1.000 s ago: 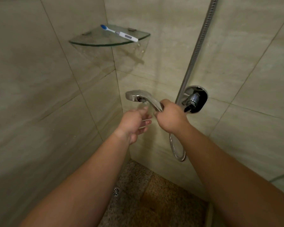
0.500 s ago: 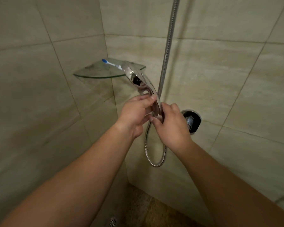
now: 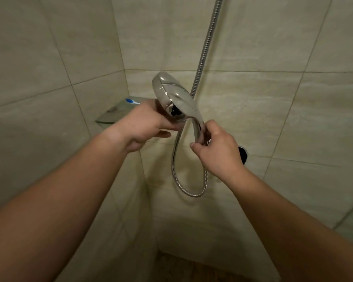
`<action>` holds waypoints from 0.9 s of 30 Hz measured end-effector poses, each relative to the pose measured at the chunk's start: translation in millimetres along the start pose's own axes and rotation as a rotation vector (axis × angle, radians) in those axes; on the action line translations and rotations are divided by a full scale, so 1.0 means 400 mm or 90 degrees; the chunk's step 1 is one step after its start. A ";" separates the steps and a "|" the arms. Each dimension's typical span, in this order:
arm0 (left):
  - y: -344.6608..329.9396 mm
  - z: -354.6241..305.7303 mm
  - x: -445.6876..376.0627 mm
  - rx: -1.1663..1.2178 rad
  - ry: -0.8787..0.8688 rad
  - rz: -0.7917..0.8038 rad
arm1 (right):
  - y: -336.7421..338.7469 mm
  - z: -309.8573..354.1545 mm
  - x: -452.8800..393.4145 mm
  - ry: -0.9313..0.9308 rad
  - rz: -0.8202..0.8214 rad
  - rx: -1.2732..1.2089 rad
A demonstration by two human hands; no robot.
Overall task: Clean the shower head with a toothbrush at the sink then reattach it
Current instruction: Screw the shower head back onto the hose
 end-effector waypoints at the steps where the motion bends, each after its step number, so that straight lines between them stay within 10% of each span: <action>1: -0.009 0.009 0.001 0.020 0.000 0.025 | -0.005 0.011 0.004 -0.011 0.010 0.011; 5: -0.063 0.049 0.003 0.152 0.030 0.106 | -0.023 0.044 0.009 -0.057 0.018 0.068; 12: -0.049 0.053 -0.039 0.249 -0.017 -0.089 | -0.069 0.086 -0.018 -0.025 0.033 0.145; 21: 0.010 -0.032 -0.127 0.144 -0.017 0.098 | -0.122 0.053 -0.083 -0.074 0.363 -0.442; 27: 0.026 -0.054 -0.175 0.088 -0.045 0.040 | -0.111 0.010 -0.173 -0.016 0.228 -0.294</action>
Point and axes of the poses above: each hand's wrist, its own x-axis away from the middle knuckle, its own y-axis out of the back of the hand, z = x × y, the point moved 7 cm from there along -x, towards the middle knuckle, and after that the axes turned 15 degrees about y, right-handed, at the moved point
